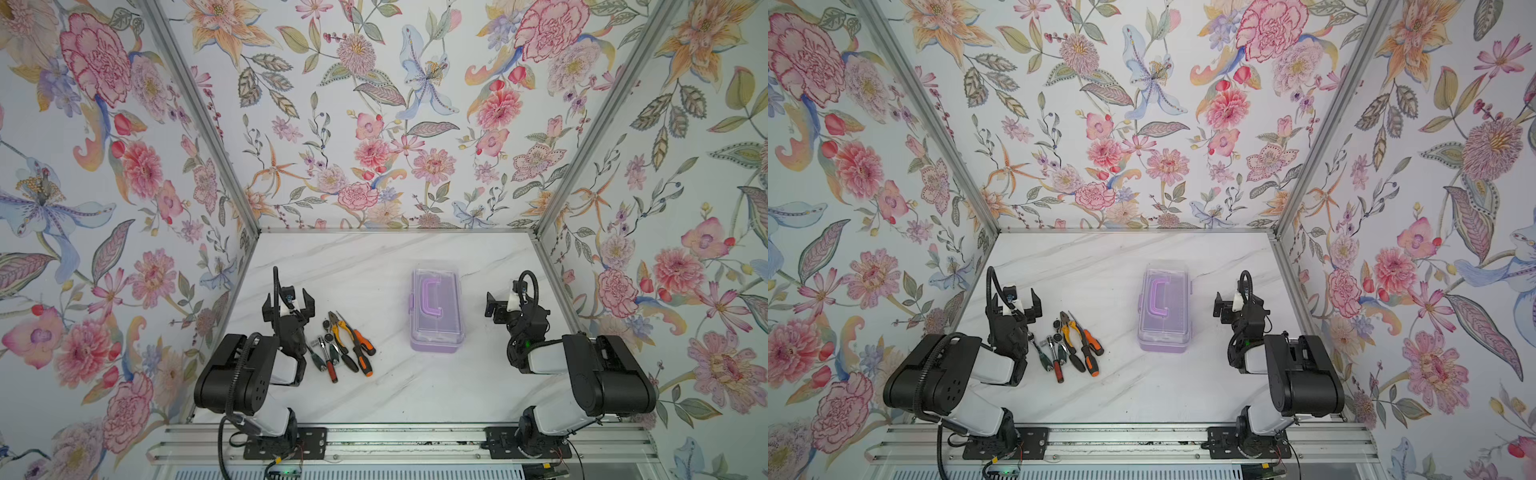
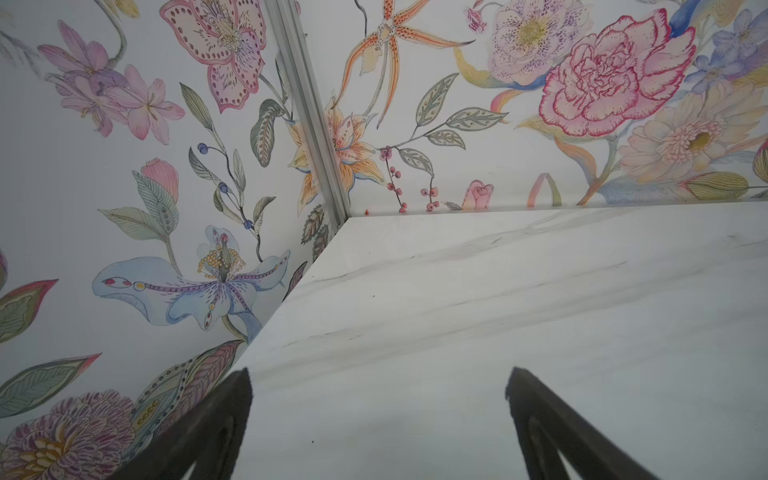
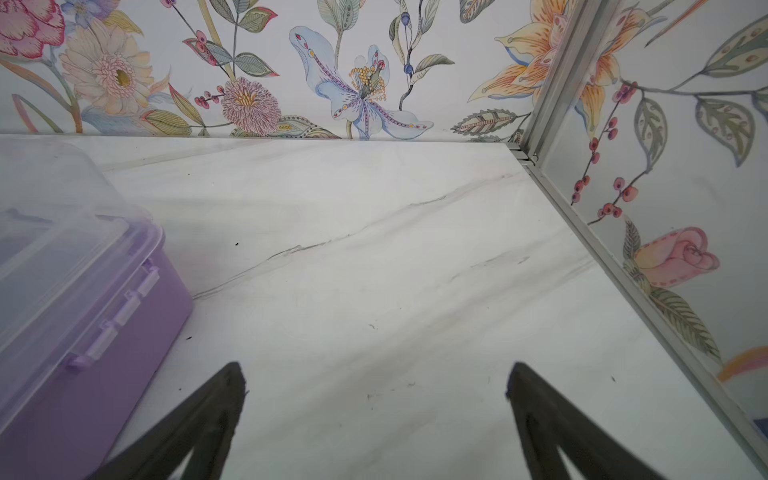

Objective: Pack the tool kit
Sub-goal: 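Raise both grippers and move them toward the lavender tool box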

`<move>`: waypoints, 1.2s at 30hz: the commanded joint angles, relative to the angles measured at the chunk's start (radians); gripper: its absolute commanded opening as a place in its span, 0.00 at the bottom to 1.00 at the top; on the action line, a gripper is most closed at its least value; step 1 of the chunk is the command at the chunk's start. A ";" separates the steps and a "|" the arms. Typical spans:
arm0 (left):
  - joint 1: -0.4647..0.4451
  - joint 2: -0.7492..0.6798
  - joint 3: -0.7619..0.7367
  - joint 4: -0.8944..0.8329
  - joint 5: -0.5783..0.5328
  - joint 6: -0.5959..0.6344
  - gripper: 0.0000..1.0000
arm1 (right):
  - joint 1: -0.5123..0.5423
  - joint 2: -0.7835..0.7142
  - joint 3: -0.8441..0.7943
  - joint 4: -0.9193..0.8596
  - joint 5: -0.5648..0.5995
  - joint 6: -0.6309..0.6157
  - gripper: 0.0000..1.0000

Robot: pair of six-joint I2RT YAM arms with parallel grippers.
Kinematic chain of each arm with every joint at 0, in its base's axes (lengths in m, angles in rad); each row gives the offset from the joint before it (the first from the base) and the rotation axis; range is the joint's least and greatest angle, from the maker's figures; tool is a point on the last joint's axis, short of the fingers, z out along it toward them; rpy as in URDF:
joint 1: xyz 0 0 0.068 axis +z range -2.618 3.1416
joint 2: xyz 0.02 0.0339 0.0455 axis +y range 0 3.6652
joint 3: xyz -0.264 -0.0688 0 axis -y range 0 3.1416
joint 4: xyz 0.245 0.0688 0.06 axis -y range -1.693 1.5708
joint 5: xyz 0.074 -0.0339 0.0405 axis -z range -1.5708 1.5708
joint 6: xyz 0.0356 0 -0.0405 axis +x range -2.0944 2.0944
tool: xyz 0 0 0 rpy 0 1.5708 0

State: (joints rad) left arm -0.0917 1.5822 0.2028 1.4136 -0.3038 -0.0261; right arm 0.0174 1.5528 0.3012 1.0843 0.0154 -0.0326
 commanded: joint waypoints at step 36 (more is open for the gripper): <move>-0.068 -0.398 0.382 -0.974 -0.131 -0.340 0.99 | 0.112 -0.341 0.295 -0.759 0.394 0.212 0.99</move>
State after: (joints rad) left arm -0.1547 1.2106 0.5274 0.7254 -0.4511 -0.2100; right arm 0.1181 1.2579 0.5232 0.6033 0.3012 0.0555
